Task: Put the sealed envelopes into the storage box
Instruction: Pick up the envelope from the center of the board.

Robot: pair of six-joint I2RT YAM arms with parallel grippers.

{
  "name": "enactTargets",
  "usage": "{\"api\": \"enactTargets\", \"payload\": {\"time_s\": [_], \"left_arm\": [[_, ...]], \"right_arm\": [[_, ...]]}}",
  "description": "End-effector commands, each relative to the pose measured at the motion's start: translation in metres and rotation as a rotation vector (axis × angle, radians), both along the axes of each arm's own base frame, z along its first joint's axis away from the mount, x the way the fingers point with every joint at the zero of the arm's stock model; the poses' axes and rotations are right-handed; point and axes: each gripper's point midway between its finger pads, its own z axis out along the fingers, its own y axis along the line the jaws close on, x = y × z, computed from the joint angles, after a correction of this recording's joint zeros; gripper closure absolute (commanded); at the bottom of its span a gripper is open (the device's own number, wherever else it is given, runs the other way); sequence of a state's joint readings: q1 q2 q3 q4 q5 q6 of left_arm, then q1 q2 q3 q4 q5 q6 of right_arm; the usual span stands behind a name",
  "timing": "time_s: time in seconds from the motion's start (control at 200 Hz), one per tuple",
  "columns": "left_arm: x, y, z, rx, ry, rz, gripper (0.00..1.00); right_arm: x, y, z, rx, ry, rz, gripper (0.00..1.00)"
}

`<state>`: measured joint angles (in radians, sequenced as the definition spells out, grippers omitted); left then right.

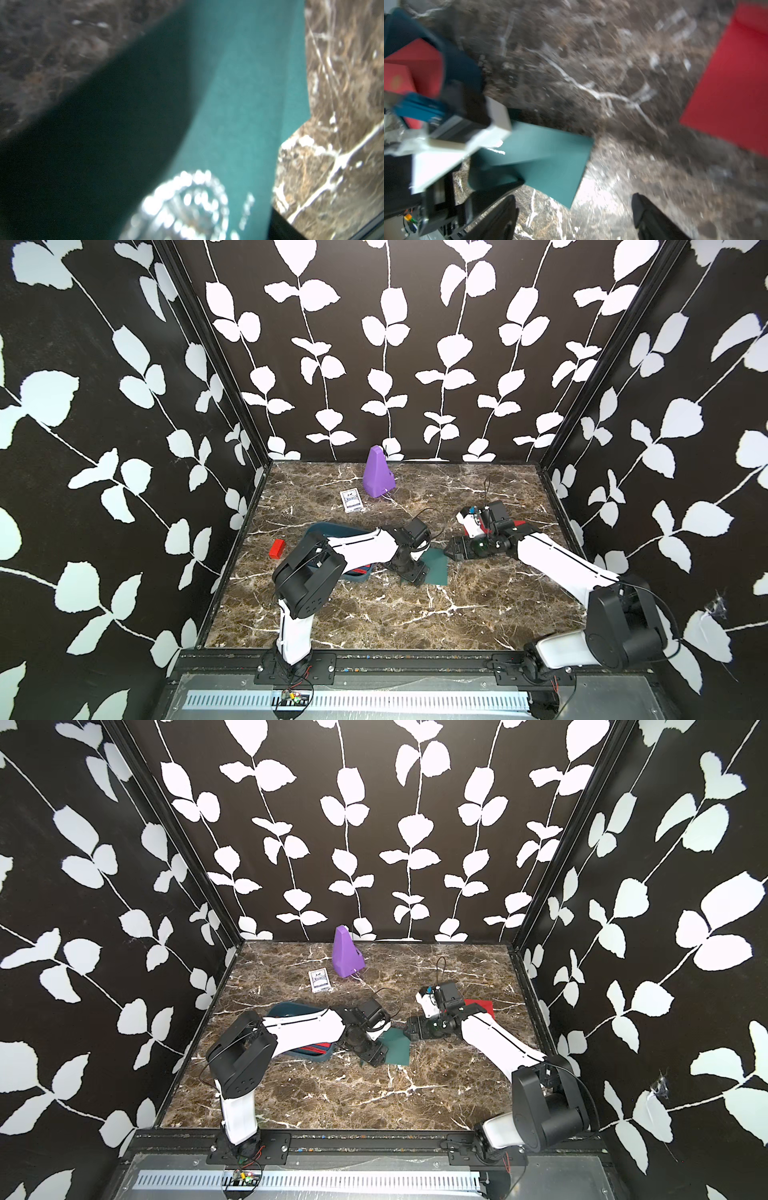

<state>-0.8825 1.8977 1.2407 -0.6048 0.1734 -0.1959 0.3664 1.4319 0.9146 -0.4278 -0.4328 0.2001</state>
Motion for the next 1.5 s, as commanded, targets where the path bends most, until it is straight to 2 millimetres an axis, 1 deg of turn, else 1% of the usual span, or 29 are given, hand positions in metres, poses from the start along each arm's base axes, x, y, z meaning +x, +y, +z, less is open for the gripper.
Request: {"api": "enactTargets", "payload": {"time_s": [0.0, 0.05, 0.135, 0.155, 0.16, 0.18, 0.255, 0.37, 0.45, 0.515, 0.6, 0.655, 0.715, 0.85, 0.905, 0.975, 1.1, 1.175, 1.195, 1.23, 1.385, 1.425, 1.496], "left_arm": [[-0.032, 0.024, -0.006, 0.070, 0.111, -0.127, 0.19], [-0.032, 0.024, -0.005, 0.071, 0.104, -0.146, 0.19], [-0.031, 0.029, -0.009, 0.087, 0.108, -0.156, 0.19], [-0.031, 0.030, -0.010, 0.090, 0.112, -0.160, 0.19], [-0.032, 0.030, -0.011, 0.092, 0.113, -0.160, 0.19], [-0.031, 0.030, -0.011, 0.091, 0.113, -0.162, 0.19], [-0.035, 0.030, -0.010, 0.077, 0.119, -0.180, 0.19], [-0.037, 0.028, -0.007, 0.054, 0.121, -0.195, 0.19], [-0.037, 0.029, -0.007, 0.053, 0.119, -0.203, 0.19], [-0.036, 0.027, -0.006, 0.042, 0.120, -0.207, 0.19], [-0.035, 0.027, -0.006, 0.038, 0.120, -0.204, 0.19], [-0.033, 0.027, -0.006, 0.037, 0.118, -0.200, 0.19], [-0.032, 0.027, -0.007, 0.033, 0.121, -0.195, 0.19], [-0.030, 0.028, -0.007, 0.028, 0.123, -0.189, 0.19], [-0.029, 0.028, -0.007, 0.025, 0.124, -0.184, 0.19], [-0.028, 0.028, -0.007, 0.014, 0.127, -0.171, 0.19], [-0.023, 0.029, -0.008, 0.003, 0.123, -0.148, 0.19], [-0.020, 0.030, -0.006, -0.004, 0.117, -0.136, 0.19], [-0.019, 0.030, -0.006, -0.006, 0.116, -0.132, 0.19], [-0.017, 0.030, -0.005, -0.009, 0.109, -0.125, 0.19], [-0.009, 0.031, -0.001, -0.014, 0.086, -0.091, 0.19], [-0.007, 0.031, 0.001, -0.016, 0.079, -0.084, 0.19], [-0.002, 0.032, 0.003, -0.011, 0.058, -0.063, 0.19]], "right_arm": [[0.011, 0.023, 0.011, 0.065, -0.111, 0.175, 0.16], [0.010, 0.029, 0.003, 0.079, -0.095, 0.227, 0.17], [0.011, 0.032, -0.013, 0.070, -0.064, 0.269, 0.18], [0.012, 0.033, -0.012, 0.073, -0.070, 0.277, 0.19], [0.011, 0.033, -0.020, 0.069, -0.049, 0.281, 0.19], [0.011, 0.034, -0.025, 0.072, -0.037, 0.290, 0.19], [0.014, 0.039, -0.029, 0.089, -0.026, 0.317, 0.20], [0.016, 0.054, -0.022, 0.165, -0.028, 0.380, 0.20], [0.011, 0.063, -0.016, 0.230, -0.012, 0.441, 0.21], [0.009, 0.067, -0.015, 0.253, 0.003, 0.469, 0.21], [0.005, 0.072, -0.017, 0.287, 0.037, 0.509, 0.24], [0.001, 0.074, -0.020, 0.301, 0.062, 0.525, 0.26], [-0.002, 0.075, -0.026, 0.314, 0.083, 0.531, 0.27], [-0.004, 0.079, -0.028, 0.358, 0.092, 0.538, 0.28], [-0.008, 0.081, -0.029, 0.370, 0.107, 0.550, 0.30], [-0.015, 0.082, -0.031, 0.370, 0.128, 0.567, 0.37], [-0.018, 0.082, -0.036, 0.377, 0.146, 0.546, 0.52], [-0.021, 0.081, -0.038, 0.381, 0.159, 0.536, 0.66], [-0.022, 0.080, -0.038, 0.381, 0.164, 0.534, 0.72], [-0.024, 0.080, -0.039, 0.380, 0.173, 0.529, 0.78], [-0.032, 0.077, -0.040, 0.386, 0.202, 0.517, 0.91], [-0.034, 0.076, -0.040, 0.386, 0.213, 0.510, 1.00], [-0.036, 0.075, -0.041, 0.383, 0.231, 0.490, 1.00]]}}
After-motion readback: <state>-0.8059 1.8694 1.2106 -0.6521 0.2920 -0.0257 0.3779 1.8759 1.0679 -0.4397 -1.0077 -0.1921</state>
